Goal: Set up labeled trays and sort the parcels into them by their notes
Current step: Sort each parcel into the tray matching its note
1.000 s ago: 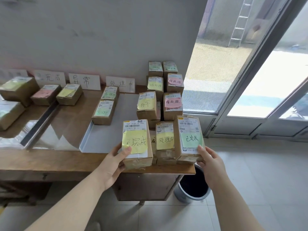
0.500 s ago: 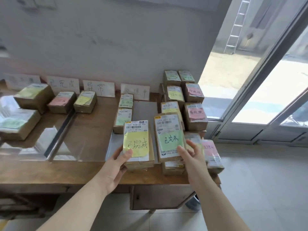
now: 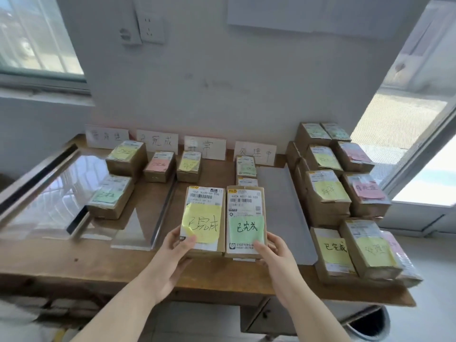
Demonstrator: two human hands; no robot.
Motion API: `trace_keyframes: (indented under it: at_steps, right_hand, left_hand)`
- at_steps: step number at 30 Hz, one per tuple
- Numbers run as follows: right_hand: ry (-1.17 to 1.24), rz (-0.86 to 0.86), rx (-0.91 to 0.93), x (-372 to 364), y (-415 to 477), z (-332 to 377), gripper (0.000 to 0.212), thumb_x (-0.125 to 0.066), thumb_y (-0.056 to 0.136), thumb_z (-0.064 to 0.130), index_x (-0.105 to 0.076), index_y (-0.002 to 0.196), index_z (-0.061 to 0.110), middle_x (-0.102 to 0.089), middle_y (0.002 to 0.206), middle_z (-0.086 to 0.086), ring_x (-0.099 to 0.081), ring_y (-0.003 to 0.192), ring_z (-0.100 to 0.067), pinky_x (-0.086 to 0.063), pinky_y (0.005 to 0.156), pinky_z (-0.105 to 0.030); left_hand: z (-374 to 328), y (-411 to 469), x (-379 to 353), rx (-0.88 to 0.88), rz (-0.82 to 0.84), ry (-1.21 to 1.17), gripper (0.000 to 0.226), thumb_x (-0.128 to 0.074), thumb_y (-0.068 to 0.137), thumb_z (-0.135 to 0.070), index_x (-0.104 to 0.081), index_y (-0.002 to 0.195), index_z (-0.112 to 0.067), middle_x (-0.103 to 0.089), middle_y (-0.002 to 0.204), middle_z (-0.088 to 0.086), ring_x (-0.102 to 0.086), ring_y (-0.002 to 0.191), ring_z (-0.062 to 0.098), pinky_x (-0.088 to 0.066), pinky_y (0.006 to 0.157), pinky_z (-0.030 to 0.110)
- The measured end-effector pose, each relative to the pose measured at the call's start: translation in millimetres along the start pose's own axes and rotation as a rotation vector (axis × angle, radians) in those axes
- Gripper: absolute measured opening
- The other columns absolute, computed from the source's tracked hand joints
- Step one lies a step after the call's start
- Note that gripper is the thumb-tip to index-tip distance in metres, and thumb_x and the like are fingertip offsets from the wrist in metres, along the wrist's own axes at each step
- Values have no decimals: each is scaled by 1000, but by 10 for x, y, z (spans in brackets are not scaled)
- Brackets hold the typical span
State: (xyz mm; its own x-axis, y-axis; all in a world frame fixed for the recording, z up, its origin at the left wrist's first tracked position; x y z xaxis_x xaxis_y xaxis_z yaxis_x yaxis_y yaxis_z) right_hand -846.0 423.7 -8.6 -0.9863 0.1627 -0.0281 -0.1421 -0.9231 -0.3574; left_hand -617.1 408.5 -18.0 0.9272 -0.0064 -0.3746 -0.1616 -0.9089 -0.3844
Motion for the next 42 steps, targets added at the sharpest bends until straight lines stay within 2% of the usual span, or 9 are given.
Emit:
trace_keyframes:
  at_steps: [6, 13, 18, 21, 25, 32, 34, 37, 42]
  right_hand:
    - [-9, 44, -38, -595, -5, -69, 40, -68, 85, 29, -49, 120, 28, -66, 112, 3, -62, 103, -12, -51, 81, -25]
    - [-62, 72, -66, -1030, 256, -64, 42, -68, 83, 38, -49, 121, 32, -64, 114, 5, -59, 107, -15, -47, 101, -43]
    - [-111, 98, -63, -1269, 581, -15, 39, -69, 83, 38, -50, 116, 35, -63, 115, 7, -59, 106, -11, -50, 79, -25]
    - [-128, 148, -64, -1425, 809, 104, 36, -67, 87, 32, -49, 118, 32, -62, 112, 9, -59, 105, -9, -49, 57, -13]
    - [-154, 200, -41, -1627, 1147, 250, 35, -68, 86, 32, -50, 117, 32, -63, 110, 11, -59, 104, -6, -48, 80, -20]
    - [-146, 274, -92, -1998, 1658, 274, 32, -67, 87, 30, -51, 115, 28, -65, 108, 10, -61, 100, -4, -49, 74, -18]
    - [-165, 262, -124, -2093, 1756, 198, 36, -68, 87, 30, -52, 118, 26, -65, 108, 10, -62, 102, -8, -52, 87, -28]
    - [-189, 230, -174, -2233, 1835, 73, 39, -69, 86, 32, -52, 121, 25, -65, 109, 9, -62, 104, -12, -51, 96, -40]
    - [-224, 140, -207, -2479, 1922, -49, 40, -66, 88, 30, -50, 125, 24, -62, 107, 11, -61, 103, -13, -51, 96, -37]
  left_hand:
    - [-228, -149, 439, -29, -40, -50, 47, -64, 81, -28, -56, 127, -25, -69, 117, 3, -59, 117, 23, -35, 110, 42]
    - [-370, -52, 856, -66, -186, -79, 52, -68, 79, -31, -54, 128, -22, -69, 116, 4, -59, 117, 25, -37, 109, 45]
    - [-511, 177, 1024, -73, -267, -134, 47, -64, 81, -28, -56, 126, -16, -70, 114, 7, -61, 110, 25, -46, 87, 34]
    - [-650, 353, 1106, -77, -308, -152, 44, -62, 81, -27, -58, 124, -16, -70, 115, 7, -62, 109, 23, -45, 88, 33]
    - [-830, 600, 1237, -82, -363, -165, 46, -63, 79, -29, -59, 123, -16, -69, 115, 8, -59, 115, 27, -40, 105, 41]
    - [-1008, 838, 1521, -130, -481, -293, 46, -60, 80, -31, -60, 122, -14, -68, 117, 13, -59, 112, 28, -42, 101, 44]
    - [-1040, 809, 1642, -135, -537, -328, 45, -60, 78, -32, -59, 121, -17, -67, 118, 13, -59, 113, 27, -46, 93, 41]
    - [-1097, 763, 1862, -116, -584, -374, 43, -60, 77, -32, -55, 119, -19, -65, 119, 15, -58, 114, 27, -43, 98, 41]
    - [-1336, 800, 2205, -118, -568, -358, 64, -60, 79, -38, -41, 138, -22, -60, 124, 15, -55, 118, 29, -36, 108, 48]
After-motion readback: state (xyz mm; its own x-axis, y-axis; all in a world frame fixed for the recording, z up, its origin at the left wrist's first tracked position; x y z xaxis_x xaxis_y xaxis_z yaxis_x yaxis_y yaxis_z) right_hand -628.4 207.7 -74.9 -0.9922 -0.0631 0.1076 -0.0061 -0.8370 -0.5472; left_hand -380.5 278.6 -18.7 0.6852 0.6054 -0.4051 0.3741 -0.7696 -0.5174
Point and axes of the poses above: each hand's wrist, its own y-axis towards the middle knuckle, its own x-axis out of the back of the hand, z = x × y, the point moved 3 cm from there along y, towards the middle knuckle
